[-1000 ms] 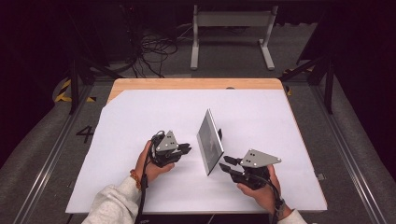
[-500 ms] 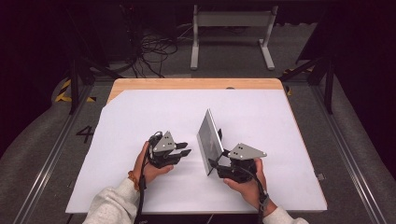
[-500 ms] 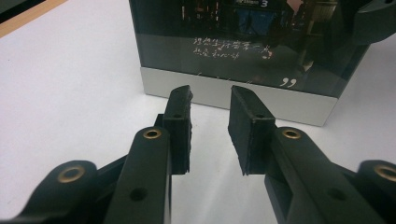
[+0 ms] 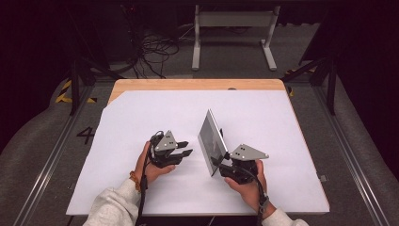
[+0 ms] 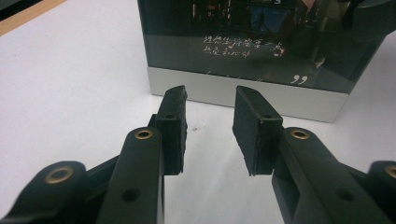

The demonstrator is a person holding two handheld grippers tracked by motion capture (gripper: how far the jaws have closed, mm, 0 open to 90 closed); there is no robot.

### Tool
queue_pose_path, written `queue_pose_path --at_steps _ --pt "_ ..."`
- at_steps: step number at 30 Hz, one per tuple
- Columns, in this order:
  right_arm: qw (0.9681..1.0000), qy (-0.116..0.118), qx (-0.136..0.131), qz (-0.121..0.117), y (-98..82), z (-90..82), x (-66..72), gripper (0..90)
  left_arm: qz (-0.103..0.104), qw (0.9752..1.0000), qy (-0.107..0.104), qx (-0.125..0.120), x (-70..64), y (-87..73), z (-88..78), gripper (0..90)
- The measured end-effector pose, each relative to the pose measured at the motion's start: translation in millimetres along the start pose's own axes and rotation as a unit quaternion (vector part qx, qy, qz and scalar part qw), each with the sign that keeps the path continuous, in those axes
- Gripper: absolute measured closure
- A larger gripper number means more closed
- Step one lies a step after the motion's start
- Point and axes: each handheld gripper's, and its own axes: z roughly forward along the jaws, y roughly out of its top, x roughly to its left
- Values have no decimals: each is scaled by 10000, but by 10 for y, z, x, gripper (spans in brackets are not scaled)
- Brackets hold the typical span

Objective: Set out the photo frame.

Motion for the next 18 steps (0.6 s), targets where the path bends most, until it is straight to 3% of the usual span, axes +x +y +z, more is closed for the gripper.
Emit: queue_pose_path --at_steps 1,5,18 --pt "9999 103 -10 -7 -17 -24 -32 677 -16 10000 -27 12 7 17 19 621" --pt "9998 147 -15 -137 -34 -39 -35 677 -21 10000 -71 65 30 45 62 596" --pt "9991 345 26 -244 -70 -123 -152 713 -73 9997 -141 168 102 104 167 548"
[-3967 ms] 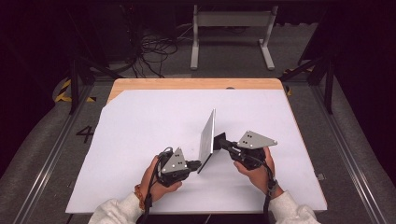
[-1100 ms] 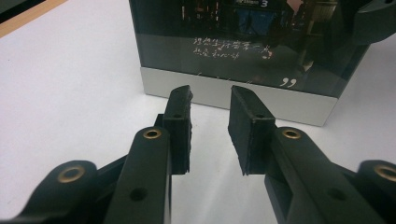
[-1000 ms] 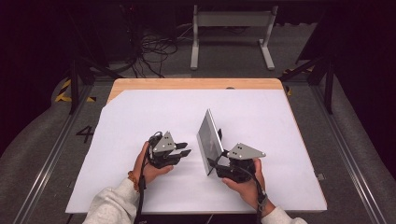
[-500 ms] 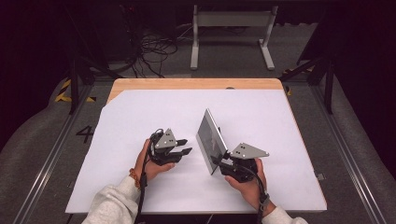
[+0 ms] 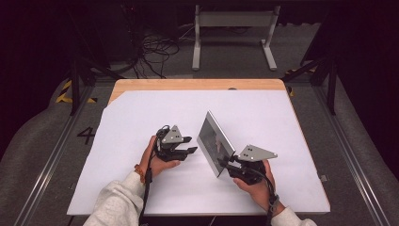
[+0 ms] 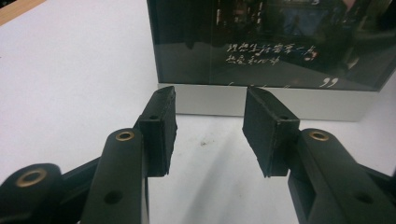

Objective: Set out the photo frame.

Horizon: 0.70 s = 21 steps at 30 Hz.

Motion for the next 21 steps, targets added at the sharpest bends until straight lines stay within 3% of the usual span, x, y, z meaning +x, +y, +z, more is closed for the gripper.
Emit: queue_pose_path --at_steps 15,21 --pt "9997 183 69 -145 -32 -106 -116 768 -84 9999 -86 25 94 78 106 424" --pt "9997 189 77 -152 -34 -113 -127 769 -30 9999 -49 98 112 97 195 364"
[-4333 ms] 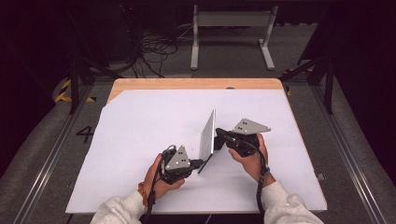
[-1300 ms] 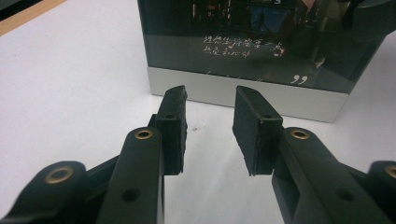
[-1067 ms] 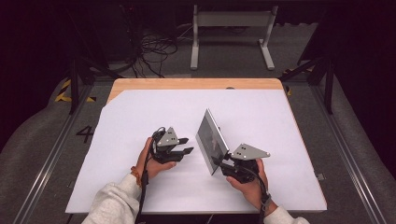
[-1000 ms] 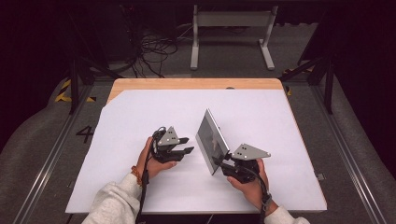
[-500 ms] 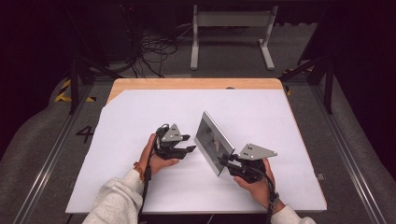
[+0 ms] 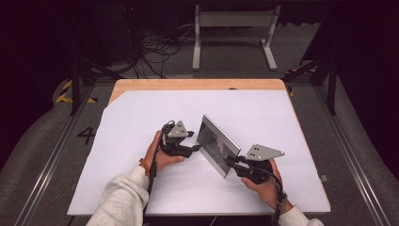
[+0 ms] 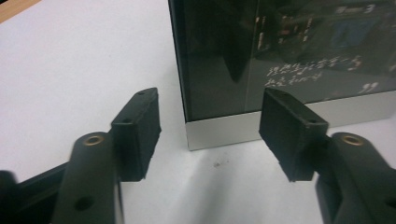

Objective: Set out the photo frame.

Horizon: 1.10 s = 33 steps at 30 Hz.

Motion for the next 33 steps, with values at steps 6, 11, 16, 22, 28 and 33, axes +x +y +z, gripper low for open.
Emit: queue_pose_path --at_steps 6,11,16,22,28,33 --pt "10000 -1 21 -11 1 -6 8 761 -109 9998 -190 -13 58 65 94 292" --pt "9999 16 114 -17 -35 -66 11 752 26 9993 -378 67 46 80 182 249" --pt "9998 -4 161 -121 -56 -95 22 788 146 9978 -629 162 25 85 228 250" --pt "9998 22 151 -111 -61 -100 8 790 218 9972 -674 233 -1 99 237 262" --pt "9998 73 158 -91 -63 -107 -7 795 186 9977 -637 120 43 106 222 256" --pt "9997 103 174 -103 -57 -108 -22 798 101 9959 -899 67 61 154 240 237"
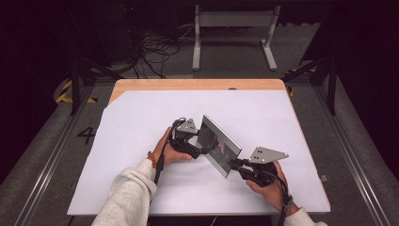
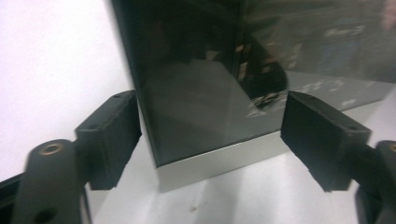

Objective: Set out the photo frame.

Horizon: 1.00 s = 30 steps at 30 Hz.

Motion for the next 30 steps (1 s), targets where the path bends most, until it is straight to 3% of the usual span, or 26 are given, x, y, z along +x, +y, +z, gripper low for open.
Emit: queue_pose_path --at_steps 3,5,14,21,23,30 --pt "10000 1 -4 19 -3 -3 -19 801 82 9999 30 122 -31 21 11 236" --pt "10000 -27 -22 65 -8 -9 -39 808 12 9999 34 112 -20 4 -23 295" --pt "9998 0 -42 207 -16 -12 -109 825 66 9997 135 209 -57 -68 -149 425" --pt "9996 -5 -78 289 -19 -9 -144 820 56 9992 241 310 -141 -116 -236 491" --pt "9994 -37 -94 333 -22 -10 -160 813 152 9987 283 401 -179 -132 -271 501" --pt "9994 -102 -106 321 -20 -4 -175 792 199 9977 430 482 -285 -181 -343 565"
